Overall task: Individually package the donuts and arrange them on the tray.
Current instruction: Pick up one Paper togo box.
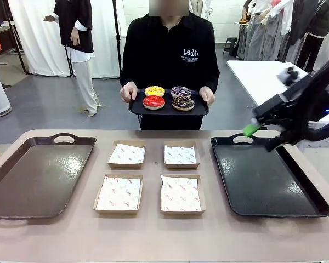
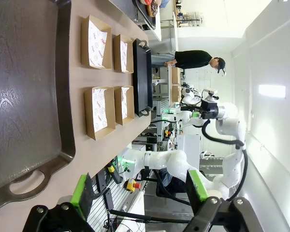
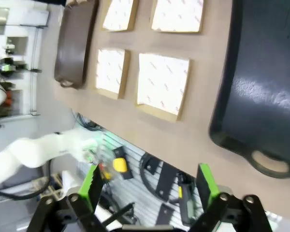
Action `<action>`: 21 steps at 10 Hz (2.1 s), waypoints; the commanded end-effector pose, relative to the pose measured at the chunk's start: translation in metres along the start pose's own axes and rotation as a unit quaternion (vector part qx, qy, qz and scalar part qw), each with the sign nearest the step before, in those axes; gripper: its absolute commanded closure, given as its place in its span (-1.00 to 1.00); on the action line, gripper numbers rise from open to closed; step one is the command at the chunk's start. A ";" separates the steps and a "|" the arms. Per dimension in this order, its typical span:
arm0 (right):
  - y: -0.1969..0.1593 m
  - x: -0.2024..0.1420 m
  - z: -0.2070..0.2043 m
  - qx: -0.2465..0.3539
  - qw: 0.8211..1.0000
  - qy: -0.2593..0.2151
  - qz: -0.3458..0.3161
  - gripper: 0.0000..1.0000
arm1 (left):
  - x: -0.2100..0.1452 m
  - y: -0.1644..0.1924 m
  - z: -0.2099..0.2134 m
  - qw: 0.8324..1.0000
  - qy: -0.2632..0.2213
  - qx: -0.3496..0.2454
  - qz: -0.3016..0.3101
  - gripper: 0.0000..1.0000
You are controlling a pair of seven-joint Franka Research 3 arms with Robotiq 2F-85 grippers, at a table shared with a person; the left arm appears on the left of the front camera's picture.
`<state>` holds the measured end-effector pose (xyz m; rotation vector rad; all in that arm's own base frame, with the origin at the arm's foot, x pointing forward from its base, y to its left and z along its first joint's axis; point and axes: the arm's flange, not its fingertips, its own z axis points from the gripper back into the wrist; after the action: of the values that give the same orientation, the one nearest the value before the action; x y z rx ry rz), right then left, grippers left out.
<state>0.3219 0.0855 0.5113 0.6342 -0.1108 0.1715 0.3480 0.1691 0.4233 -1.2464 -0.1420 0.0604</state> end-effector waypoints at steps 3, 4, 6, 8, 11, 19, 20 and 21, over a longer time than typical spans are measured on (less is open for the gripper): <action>0.024 0.003 -0.080 -0.113 0.993 0.026 0.008 -1.00 | -0.001 -0.001 0.001 1.000 -0.003 -0.001 0.002 -1.00; 0.025 0.004 -0.105 -0.131 0.991 0.039 0.008 -1.00 | -0.001 -0.001 0.001 1.000 -0.003 -0.001 0.002 -1.00; 0.012 -0.002 -0.128 -0.148 0.987 0.060 0.016 -1.00 | -0.001 -0.001 0.001 1.000 -0.003 -0.001 0.002 -1.00; 0.022 0.003 -0.118 -0.134 0.989 0.056 0.026 -1.00 | -0.001 -0.001 0.001 1.000 -0.003 -0.001 0.002 -1.00; 0.022 0.003 -0.118 -0.134 0.989 0.056 0.026 -1.00 | -0.001 -0.001 0.001 1.000 -0.003 -0.001 0.002 -1.00; 0.050 0.049 -0.196 -0.270 0.955 -0.002 -0.122 -1.00 | -0.001 -0.001 0.001 1.000 -0.003 -0.001 0.002 -1.00; 0.050 0.050 -0.207 -0.285 0.950 0.001 -0.130 -1.00 | -0.001 -0.001 0.001 1.000 -0.003 -0.001 0.002 -1.00; 0.048 0.052 -0.217 -0.287 0.950 0.006 -0.126 -1.00 | -0.001 -0.001 0.001 1.000 -0.003 -0.001 0.002 -1.00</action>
<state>0.3617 0.2484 0.3764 0.0987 -0.0742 -0.0920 0.3481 0.1691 0.4234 -1.2457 -0.1417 0.0603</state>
